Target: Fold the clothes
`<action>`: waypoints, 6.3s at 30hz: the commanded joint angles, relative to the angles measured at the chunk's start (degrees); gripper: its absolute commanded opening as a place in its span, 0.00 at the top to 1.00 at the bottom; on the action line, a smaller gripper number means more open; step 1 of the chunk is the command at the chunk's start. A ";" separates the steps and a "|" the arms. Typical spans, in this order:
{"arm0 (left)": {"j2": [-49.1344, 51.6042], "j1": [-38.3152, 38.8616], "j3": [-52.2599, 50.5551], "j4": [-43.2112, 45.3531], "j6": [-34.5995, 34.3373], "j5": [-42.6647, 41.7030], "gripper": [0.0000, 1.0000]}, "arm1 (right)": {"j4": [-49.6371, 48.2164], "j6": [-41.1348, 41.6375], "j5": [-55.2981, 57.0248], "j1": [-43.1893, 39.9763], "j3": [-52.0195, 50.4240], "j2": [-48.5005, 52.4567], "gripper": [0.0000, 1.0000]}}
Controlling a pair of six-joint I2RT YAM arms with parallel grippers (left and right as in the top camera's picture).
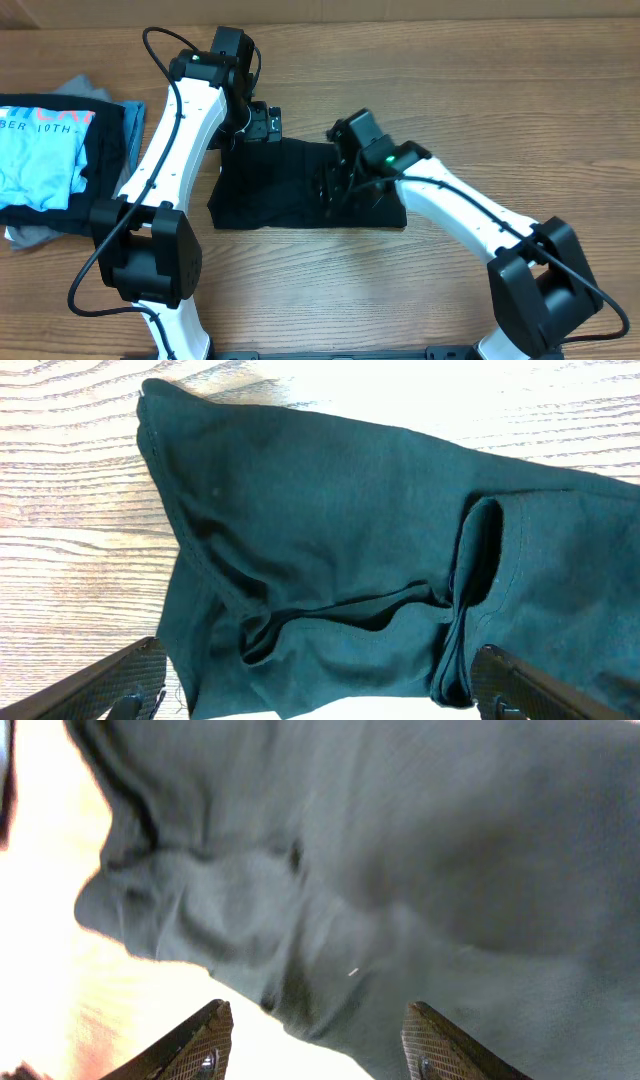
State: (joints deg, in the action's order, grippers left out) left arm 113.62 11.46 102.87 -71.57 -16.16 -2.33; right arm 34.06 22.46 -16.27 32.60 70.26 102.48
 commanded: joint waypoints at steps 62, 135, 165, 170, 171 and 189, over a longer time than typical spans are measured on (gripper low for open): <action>0.44 -0.20 0.37 0.07 0.28 -0.61 0.00 | -18.32 0.33 -7.74 -2.51 1.70 10.08 0.96; 0.44 -0.20 0.37 0.07 0.28 -0.61 0.00 | -26.88 7.78 -6.60 1.86 -0.85 15.41 0.96; 0.44 -0.20 0.37 0.07 0.28 -0.61 0.00 | -14.27 1.55 -11.78 -1.14 -6.25 4.15 0.96; 0.44 -0.20 0.37 0.07 0.28 -0.61 0.00 | -13.97 4.02 -6.16 1.70 -6.25 4.15 0.96; 0.44 -0.20 0.37 0.07 0.28 -0.61 0.00 | -13.73 4.20 -5.11 2.10 -6.25 4.15 0.96; 0.44 -0.20 0.37 0.09 0.28 -0.61 0.00 | -11.85 5.25 -4.09 3.02 -6.29 4.15 0.96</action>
State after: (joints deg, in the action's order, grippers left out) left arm 113.62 11.46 102.87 -71.57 -16.16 -2.35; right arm 22.37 27.27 -20.97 35.40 64.27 106.89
